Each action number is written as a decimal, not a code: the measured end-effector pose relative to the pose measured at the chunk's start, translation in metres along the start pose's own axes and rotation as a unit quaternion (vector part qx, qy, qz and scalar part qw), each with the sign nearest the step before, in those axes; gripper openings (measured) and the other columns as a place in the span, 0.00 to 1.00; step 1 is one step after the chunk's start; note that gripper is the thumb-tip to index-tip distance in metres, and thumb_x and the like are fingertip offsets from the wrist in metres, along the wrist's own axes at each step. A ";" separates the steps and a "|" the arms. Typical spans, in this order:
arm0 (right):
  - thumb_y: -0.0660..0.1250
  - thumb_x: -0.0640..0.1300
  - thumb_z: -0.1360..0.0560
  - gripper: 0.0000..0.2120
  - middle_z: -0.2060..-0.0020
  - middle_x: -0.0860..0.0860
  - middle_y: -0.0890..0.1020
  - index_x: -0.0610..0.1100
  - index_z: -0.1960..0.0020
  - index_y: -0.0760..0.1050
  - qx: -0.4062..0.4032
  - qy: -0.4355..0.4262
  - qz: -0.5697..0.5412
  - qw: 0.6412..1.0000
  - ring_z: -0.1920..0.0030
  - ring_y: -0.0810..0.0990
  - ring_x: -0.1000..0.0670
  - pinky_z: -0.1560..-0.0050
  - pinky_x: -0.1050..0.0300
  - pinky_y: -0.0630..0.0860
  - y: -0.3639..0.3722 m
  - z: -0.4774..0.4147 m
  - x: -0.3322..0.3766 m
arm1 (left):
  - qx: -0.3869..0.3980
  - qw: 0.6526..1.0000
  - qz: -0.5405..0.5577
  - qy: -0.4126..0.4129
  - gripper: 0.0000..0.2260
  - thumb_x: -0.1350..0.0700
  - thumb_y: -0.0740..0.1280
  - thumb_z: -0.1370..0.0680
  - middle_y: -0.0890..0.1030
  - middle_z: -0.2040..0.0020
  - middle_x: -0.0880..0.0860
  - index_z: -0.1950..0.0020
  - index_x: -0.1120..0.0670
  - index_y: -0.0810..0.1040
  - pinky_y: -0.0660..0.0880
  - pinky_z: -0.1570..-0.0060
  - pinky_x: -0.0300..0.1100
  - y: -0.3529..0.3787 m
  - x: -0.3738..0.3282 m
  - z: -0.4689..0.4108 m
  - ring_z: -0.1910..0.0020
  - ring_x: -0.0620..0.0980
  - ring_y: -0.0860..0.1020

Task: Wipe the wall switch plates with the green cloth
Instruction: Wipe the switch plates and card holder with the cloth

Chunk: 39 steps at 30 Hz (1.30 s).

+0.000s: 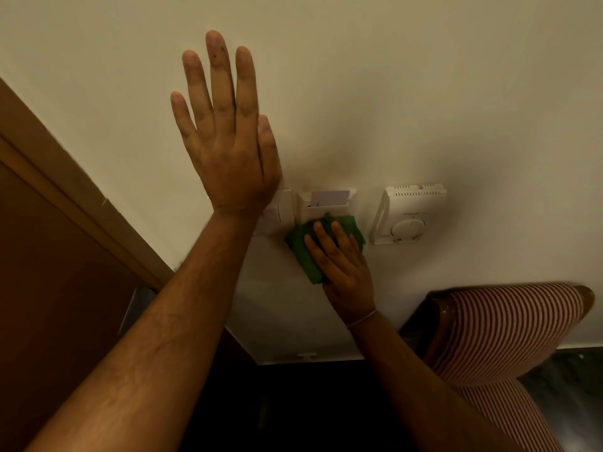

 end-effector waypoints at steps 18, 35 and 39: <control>0.72 0.29 0.20 0.32 0.23 0.44 0.73 0.41 0.20 0.67 -0.002 0.035 -0.035 0.999 0.13 0.58 0.47 0.14 0.44 0.58 -0.008 0.015 -0.024 | 0.000 1.000 0.001 0.000 0.26 0.51 0.48 0.09 0.60 0.13 0.62 0.11 0.56 0.61 0.43 0.10 0.58 0.001 0.000 -0.001 0.10 0.46 0.39; 0.55 0.33 0.11 0.21 0.22 0.44 0.75 0.41 0.22 0.73 0.026 -0.011 -0.026 0.999 0.13 0.55 0.50 0.13 0.48 0.56 0.022 -0.021 0.032 | 0.015 1.000 -0.002 -0.007 0.29 0.51 0.50 0.10 0.51 0.12 0.57 0.08 0.54 0.52 0.40 0.10 0.57 0.003 0.002 0.000 0.10 0.45 0.37; 0.64 0.38 0.12 0.19 0.20 0.47 0.71 0.41 0.21 0.73 -0.011 0.038 -0.017 0.999 0.14 0.62 0.46 0.16 0.40 0.65 -0.003 -0.007 -0.002 | 0.020 1.000 -0.011 -0.006 0.28 0.50 0.50 0.10 0.54 0.12 0.59 0.10 0.54 0.55 0.39 0.11 0.57 0.003 0.002 -0.002 0.10 0.45 0.36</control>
Point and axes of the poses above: each hand's wrist, its own z-axis away from the middle knuckle, its own y-axis out of the palm, x = y × z, the point moved 9 cm from there along -z, towards the middle knuckle
